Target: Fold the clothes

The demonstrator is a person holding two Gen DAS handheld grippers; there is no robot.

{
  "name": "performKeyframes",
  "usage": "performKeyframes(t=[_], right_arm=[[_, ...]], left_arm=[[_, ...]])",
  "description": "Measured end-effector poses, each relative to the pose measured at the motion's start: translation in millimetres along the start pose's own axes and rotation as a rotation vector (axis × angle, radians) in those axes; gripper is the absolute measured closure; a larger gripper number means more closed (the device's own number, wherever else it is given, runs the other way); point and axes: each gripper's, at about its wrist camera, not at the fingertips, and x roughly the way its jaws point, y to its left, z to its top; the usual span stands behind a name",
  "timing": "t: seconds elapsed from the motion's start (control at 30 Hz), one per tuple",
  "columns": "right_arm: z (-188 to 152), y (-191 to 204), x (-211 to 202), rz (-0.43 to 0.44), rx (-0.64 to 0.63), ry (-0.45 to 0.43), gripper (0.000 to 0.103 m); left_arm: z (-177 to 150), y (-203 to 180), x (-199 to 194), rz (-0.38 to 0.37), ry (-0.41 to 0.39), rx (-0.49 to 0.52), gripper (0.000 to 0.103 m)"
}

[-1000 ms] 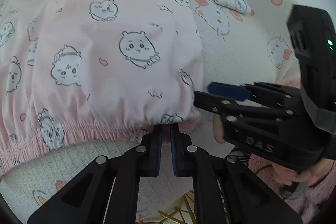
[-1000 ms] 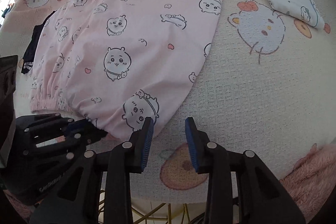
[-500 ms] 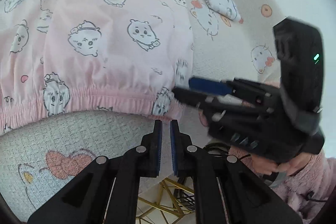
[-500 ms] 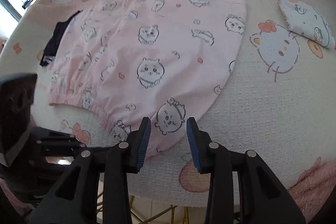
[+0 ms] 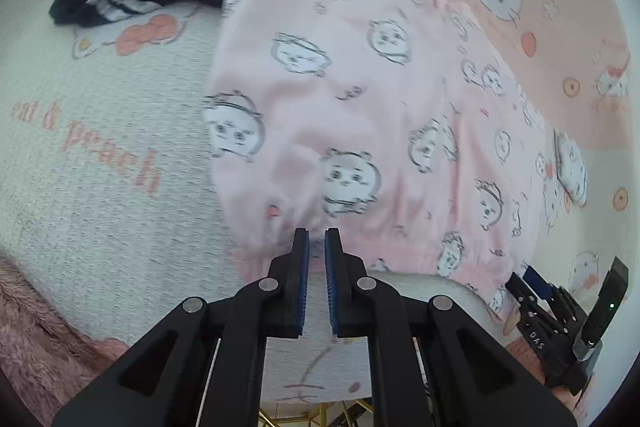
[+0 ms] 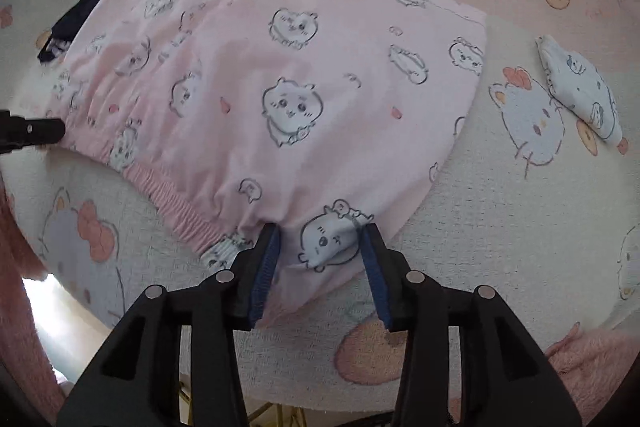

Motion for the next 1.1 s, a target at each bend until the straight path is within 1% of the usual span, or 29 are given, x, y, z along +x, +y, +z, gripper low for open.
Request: performKeyframes(t=[0.07, 0.13, 0.17, 0.23, 0.27, 0.3, 0.33, 0.37, 0.47, 0.5, 0.53, 0.57, 0.6, 0.63, 0.67, 0.73, 0.83, 0.97, 1.03, 1.1], right_arm=[[2.3, -3.9, -0.6, 0.018, 0.041, 0.002, 0.061], [4.7, -7.8, -1.2, 0.036, 0.082, 0.005, 0.059], [5.9, -9.7, -1.5, 0.044, 0.103, 0.006, 0.059], [8.2, -13.6, -2.2, 0.062, 0.144, 0.009, 0.058], [7.4, -19.3, 0.9, 0.104, 0.194, 0.035, 0.057], [2.9, -23.4, 7.6, 0.16, 0.247, 0.065, 0.055], [0.1, -19.6, 11.6, 0.176, 0.251, 0.068, 0.052], [-1.3, -13.1, 13.9, 0.174, 0.236, 0.059, 0.049], [-5.6, 6.5, 21.0, 0.17, 0.191, 0.033, 0.047], [-4.0, 12.2, 23.7, 0.153, 0.174, 0.028, 0.047], [-0.9, 17.7, 26.4, 0.129, 0.155, 0.025, 0.05], [1.0, 20.6, 26.1, 0.122, 0.145, 0.018, 0.077], [2.3, 22.4, 24.4, 0.122, 0.139, 0.009, 0.093], [3.7, 24.3, 22.7, 0.122, 0.133, -0.001, 0.098], [5.0, 26.1, 21.0, 0.123, 0.127, -0.01, 0.099], [7.7, 29.7, 17.7, 0.123, 0.115, -0.028, 0.099], [1.0, 17.7, -0.9, 0.112, 0.142, -0.055, 0.099], [-11.7, 1.4, -25.1, 0.094, 0.178, -0.084, 0.1], [-19.5, -9.5, -27.9, 0.135, 0.197, -0.063, 0.098], [-23.6, -19.3, -26.4, 0.187, 0.227, -0.039, 0.096]], left_arm=[[1.4, 14.7, -9.9, -0.03, -0.046, -0.067, 0.094], [1.6, 24.0, -18.7, -0.054, -0.086, -0.111, 0.093], [1.1, 27.2, -21.7, -0.067, -0.097, -0.128, 0.09], [-1.2, 32.1, -19.2, -0.092, -0.087, -0.155, 0.072], [-2.5, 35.5, -14.5, -0.106, -0.069, -0.17, 0.056], [-3.5, 36.2, -6.8, -0.114, -0.047, -0.189, 0.054], [-4.4, 34.2, 1.7, -0.107, -0.027, -0.209, 0.054], [-4.9, 29.5, 5.7, -0.088, -0.027, -0.202, 0.054], [-4.2, 9.1, 10.1, -0.02, -0.062, -0.112, 0.055], [-3.2, 1.7, 11.8, 0.009, -0.063, -0.076, 0.063], [-2.3, -3.7, 13.3, 0.018, -0.061, -0.056, 0.074], [-2.2, -5.9, 12.3, -0.001, -0.06, -0.06, 0.089], [-2.5, -6.8, 9.5, -0.029, -0.062, -0.071, 0.092], [-2.9, -7.7, 6.6, -0.057, -0.063, -0.083, 0.093], [-4.2, -9.3, 2.3, -0.071, -0.067, -0.083, 0.093], [-10.5, -13.7, -8.2, -0.076, -0.065, -0.075, 0.093], [-28.0, -20.1, -18.8, -0.105, -0.035, -0.081, 0.093], [-55.0, -30.7, -25.2, -0.12, 0.012, -0.047, 0.094], [-60.1, -31.7, -18.0, -0.114, 0.042, -0.045, 0.093], [-60.1, -24.7, -11.3, -0.105, 0.044, -0.084, 0.091]])
